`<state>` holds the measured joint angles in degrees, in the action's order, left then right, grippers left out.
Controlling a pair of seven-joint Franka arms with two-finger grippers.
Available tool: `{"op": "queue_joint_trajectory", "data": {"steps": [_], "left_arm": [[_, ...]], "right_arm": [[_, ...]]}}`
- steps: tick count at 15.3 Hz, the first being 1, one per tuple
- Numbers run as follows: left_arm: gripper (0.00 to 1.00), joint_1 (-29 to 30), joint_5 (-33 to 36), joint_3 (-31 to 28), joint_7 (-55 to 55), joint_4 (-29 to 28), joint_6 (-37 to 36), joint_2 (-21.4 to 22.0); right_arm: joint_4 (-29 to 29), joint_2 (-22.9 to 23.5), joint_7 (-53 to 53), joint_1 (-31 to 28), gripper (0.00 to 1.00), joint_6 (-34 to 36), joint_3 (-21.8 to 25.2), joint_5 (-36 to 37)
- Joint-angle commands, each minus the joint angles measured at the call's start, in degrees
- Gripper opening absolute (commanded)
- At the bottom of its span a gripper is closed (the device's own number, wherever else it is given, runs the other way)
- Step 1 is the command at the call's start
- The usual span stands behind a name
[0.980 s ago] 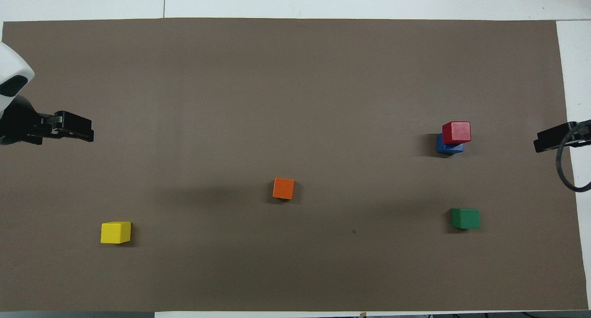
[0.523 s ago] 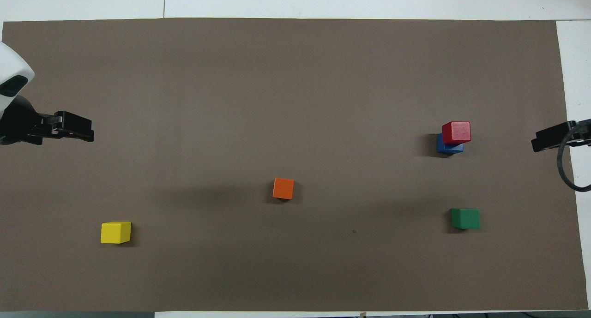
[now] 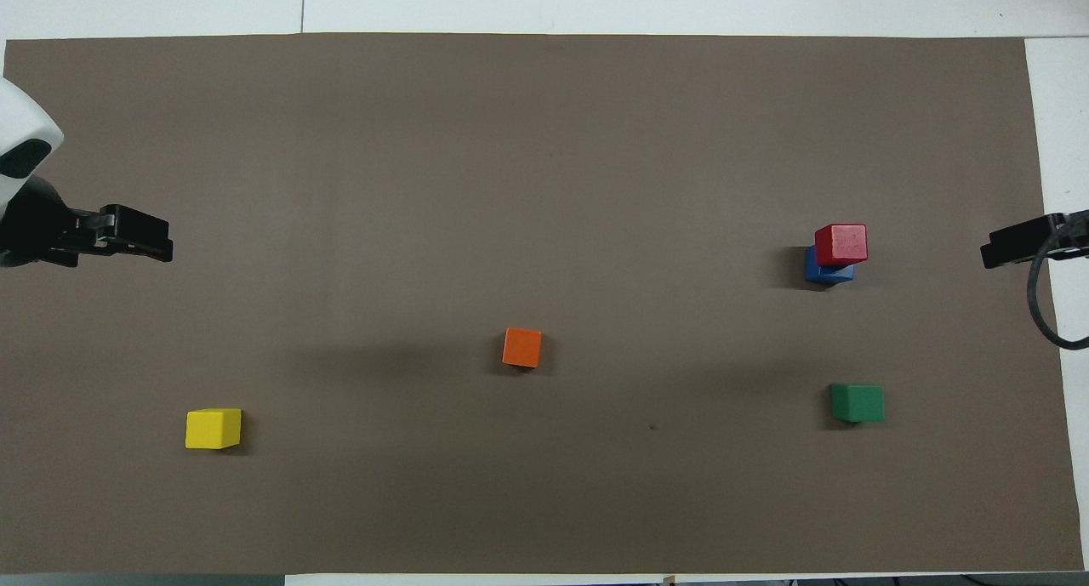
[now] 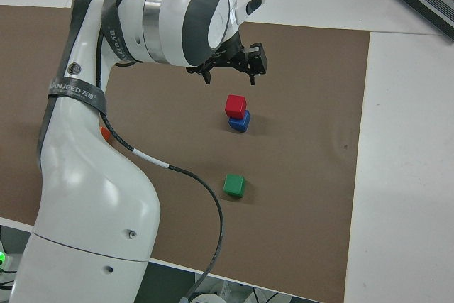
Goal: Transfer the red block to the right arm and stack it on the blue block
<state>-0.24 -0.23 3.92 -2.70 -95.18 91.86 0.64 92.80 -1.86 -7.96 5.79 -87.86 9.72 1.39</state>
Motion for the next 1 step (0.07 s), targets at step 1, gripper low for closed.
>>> {"op": "queue_joint_trajectory", "data": {"steps": [1], "left_arm": [[1.00,-0.1,0.5,-0.1,-0.7,-0.4,-0.8,0.9]], "right_arm": [[0.5,-0.4,-0.8,-0.7,1.00,-0.7,-0.1,-0.2]]}}
